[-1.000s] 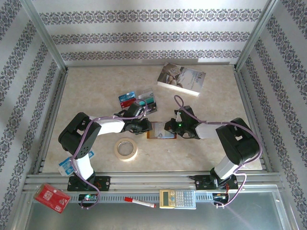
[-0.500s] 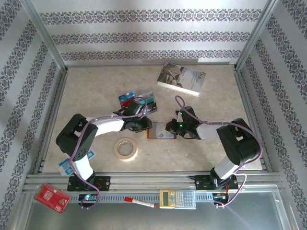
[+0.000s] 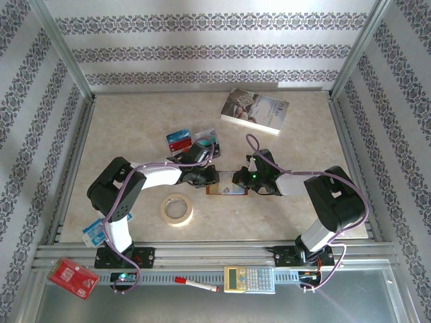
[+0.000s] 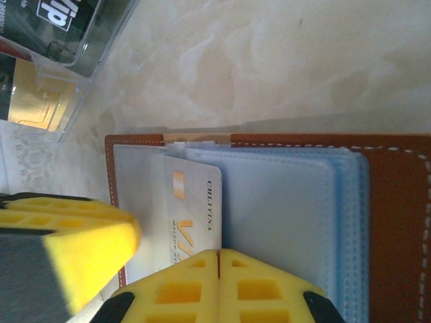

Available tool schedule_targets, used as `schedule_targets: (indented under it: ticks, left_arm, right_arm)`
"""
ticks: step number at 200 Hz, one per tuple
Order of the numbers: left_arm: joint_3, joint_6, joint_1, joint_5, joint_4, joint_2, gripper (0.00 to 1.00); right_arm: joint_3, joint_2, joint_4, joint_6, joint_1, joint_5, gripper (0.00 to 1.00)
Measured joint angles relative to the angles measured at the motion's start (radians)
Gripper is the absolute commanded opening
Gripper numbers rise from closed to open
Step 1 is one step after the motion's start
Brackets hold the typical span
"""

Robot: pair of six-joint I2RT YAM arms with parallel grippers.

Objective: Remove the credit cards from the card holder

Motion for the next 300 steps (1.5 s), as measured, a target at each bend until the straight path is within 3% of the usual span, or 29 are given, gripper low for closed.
schedule_targets:
  ticks: [41,78,140,197,252,300]
  left_arm:
    - [0.000,0.002,0.000,0.003,0.000,0.003,0.14]
    - [0.000,0.006,0.000,-0.001,-0.006,0.004,0.14]
    - [0.000,0.020,0.000,-0.004,-0.008,0.004,0.14]
    - [-0.013,0.029,0.002,-0.027,-0.010,-0.017,0.22]
    - [-0.021,0.080,0.008,-0.032,-0.038,-0.114,0.38]
    - [-0.079,0.077,0.058,-0.042,0.034,-0.334,0.70]
  right_arm:
    - [0.005,-0.011,0.015,0.002,0.009,-0.066,0.19]
    - [0.033,-0.006,0.019,0.023,0.056,-0.083,0.22]
    - [0.035,-0.003,-0.011,0.023,0.059,-0.043,0.06]
    - [0.034,-0.103,-0.069,-0.007,0.025,0.015,0.00]
    - [0.002,-0.233,-0.041,-0.023,-0.002,0.060,0.00]
    - [-0.055,-0.316,0.072,0.019,-0.002,0.061,0.00]
